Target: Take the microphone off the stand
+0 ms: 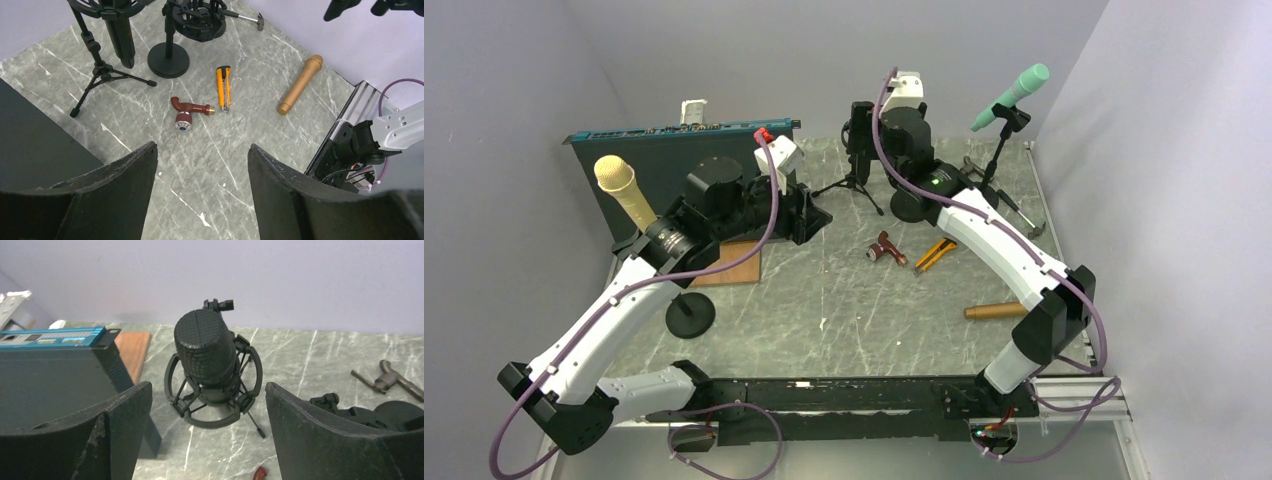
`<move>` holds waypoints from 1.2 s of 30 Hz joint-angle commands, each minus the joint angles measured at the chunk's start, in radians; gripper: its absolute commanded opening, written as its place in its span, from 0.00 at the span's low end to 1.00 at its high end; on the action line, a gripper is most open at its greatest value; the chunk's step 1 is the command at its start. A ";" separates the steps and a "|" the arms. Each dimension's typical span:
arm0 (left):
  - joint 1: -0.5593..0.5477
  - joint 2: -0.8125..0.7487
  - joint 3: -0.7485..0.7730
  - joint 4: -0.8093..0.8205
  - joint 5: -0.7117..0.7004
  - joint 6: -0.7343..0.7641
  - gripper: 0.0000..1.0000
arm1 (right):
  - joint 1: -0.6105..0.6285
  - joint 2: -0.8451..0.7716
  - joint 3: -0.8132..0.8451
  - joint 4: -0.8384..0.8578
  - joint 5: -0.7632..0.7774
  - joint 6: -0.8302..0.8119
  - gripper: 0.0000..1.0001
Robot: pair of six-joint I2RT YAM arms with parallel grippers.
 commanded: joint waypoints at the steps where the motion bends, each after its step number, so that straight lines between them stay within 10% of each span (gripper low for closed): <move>1: -0.003 -0.039 -0.016 0.051 -0.015 0.001 0.70 | 0.008 0.033 0.099 0.007 0.097 -0.064 0.84; 19: -0.003 -0.018 0.001 0.030 -0.015 0.006 0.69 | 0.010 0.205 0.245 -0.050 0.134 -0.114 0.62; 36: -0.003 -0.020 -0.002 0.032 -0.018 0.007 0.69 | 0.016 0.165 0.338 -0.058 0.094 -0.191 0.13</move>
